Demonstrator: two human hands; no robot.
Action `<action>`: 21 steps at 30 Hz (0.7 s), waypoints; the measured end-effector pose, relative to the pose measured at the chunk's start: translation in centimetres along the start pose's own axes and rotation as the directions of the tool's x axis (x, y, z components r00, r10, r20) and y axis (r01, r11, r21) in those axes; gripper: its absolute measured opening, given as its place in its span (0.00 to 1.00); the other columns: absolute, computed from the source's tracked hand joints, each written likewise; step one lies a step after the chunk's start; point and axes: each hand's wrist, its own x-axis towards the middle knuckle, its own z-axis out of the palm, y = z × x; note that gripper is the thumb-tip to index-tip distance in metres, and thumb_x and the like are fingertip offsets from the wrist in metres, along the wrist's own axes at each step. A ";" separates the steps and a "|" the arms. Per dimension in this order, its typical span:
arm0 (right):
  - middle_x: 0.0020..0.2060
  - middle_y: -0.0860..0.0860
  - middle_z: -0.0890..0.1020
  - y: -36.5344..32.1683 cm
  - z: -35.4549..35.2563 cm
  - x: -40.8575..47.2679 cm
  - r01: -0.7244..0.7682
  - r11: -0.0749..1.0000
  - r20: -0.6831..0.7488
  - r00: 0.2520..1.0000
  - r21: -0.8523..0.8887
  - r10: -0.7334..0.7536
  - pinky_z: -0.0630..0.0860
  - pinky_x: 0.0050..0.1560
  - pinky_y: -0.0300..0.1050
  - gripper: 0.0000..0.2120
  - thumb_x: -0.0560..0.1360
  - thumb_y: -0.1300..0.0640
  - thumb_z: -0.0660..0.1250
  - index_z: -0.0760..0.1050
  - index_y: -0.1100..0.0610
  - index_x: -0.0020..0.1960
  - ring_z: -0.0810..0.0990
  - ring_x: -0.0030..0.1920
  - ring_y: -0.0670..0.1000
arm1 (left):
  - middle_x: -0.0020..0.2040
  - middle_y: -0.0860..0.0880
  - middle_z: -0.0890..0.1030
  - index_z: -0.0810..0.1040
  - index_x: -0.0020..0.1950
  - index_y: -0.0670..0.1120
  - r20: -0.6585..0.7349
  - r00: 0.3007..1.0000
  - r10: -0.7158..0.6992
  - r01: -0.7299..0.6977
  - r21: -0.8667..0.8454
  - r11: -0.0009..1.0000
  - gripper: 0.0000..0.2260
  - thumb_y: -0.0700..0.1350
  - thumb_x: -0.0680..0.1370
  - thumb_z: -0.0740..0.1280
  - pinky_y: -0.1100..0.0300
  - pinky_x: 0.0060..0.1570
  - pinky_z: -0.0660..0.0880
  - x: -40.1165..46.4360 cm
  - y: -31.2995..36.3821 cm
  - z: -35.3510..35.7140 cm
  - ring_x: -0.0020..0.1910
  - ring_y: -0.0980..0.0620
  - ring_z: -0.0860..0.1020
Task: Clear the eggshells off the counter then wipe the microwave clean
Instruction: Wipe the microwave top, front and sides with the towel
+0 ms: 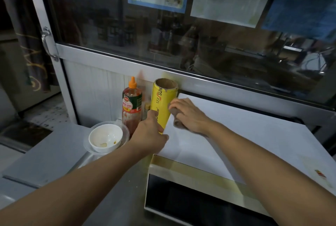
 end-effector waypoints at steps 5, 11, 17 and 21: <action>0.67 0.45 0.67 -0.9 1.1 -4.5 0.211 0.976 0.033 0.976 0.047 -0.213 0.51 0.69 0.34 0.20 0.73 0.57 0.51 0.70 0.52 0.63 0.59 0.67 0.42 | 0.41 0.56 0.73 0.64 0.64 0.46 -0.001 1.000 0.020 -0.020 0.012 1.000 0.26 0.43 0.71 0.73 0.57 0.47 0.75 -0.4 0.3 -0.4 0.46 0.51 0.75; 0.75 0.44 0.55 3.6 -1.9 -3.2 -0.131 0.991 -0.012 0.991 -0.027 0.131 0.53 0.68 0.39 0.23 0.80 0.58 0.54 0.58 0.50 0.74 0.53 0.74 0.48 | 0.55 0.49 0.76 0.62 0.69 0.49 0.064 0.998 0.015 -0.022 0.117 0.993 0.29 0.40 0.71 0.70 0.56 0.51 0.76 -0.1 1.1 -0.2 0.52 0.49 0.75; 0.76 0.42 0.48 3.2 -0.3 -8.9 0.088 0.991 0.035 0.996 -0.100 -0.085 0.34 0.73 0.36 0.24 0.81 0.55 0.51 0.51 0.47 0.76 0.40 0.75 0.41 | 0.63 0.50 0.74 0.70 0.65 0.50 0.019 0.988 0.154 -0.154 0.269 0.951 0.24 0.38 0.71 0.68 0.56 0.51 0.75 -0.8 2.8 1.0 0.59 0.48 0.73; 0.72 0.32 0.47 6.5 -2.5 -12.5 0.042 0.999 0.047 0.998 -0.009 -0.042 0.35 0.66 0.24 0.23 0.82 0.56 0.51 0.50 0.39 0.72 0.39 0.73 0.34 | 0.66 0.52 0.72 0.72 0.64 0.52 0.030 0.980 0.198 -0.194 0.393 0.899 0.20 0.42 0.72 0.66 0.50 0.64 0.65 -1.0 4.5 2.8 0.66 0.48 0.67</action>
